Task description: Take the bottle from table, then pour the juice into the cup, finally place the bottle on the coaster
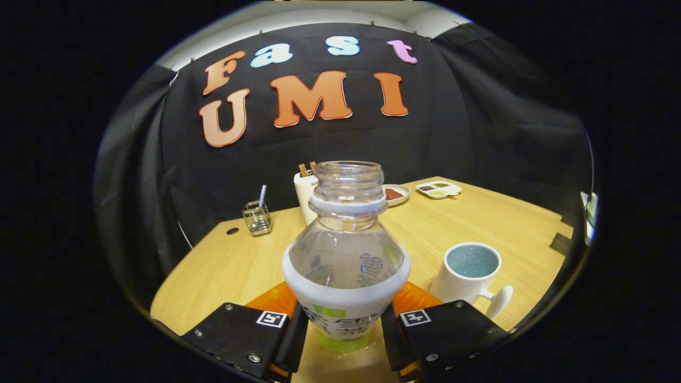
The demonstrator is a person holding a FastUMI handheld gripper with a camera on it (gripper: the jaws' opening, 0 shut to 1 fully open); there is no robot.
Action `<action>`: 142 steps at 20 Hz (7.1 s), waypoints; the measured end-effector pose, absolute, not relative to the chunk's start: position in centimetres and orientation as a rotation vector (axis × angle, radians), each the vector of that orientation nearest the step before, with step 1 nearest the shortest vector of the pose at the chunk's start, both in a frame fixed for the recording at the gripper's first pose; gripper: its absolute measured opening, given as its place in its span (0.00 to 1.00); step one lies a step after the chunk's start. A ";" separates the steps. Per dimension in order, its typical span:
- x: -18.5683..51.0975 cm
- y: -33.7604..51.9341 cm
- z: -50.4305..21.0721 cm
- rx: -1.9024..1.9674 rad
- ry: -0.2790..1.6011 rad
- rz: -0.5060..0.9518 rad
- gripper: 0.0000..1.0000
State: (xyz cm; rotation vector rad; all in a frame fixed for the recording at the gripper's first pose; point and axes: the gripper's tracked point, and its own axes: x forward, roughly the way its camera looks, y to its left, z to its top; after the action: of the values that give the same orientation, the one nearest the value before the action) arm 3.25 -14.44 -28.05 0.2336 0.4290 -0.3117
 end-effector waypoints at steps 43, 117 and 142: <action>8.3 -16.8 -22.3 1.535 0.146 -0.370 0.62; 7.8 -18.2 -21.2 1.911 0.131 -0.461 0.62; 8.2 -19.8 -21.0 2.021 0.084 -0.488 0.62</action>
State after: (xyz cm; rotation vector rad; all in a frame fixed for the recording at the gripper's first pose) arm 8.23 -19.81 -21.02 2.0206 0.0841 -0.4875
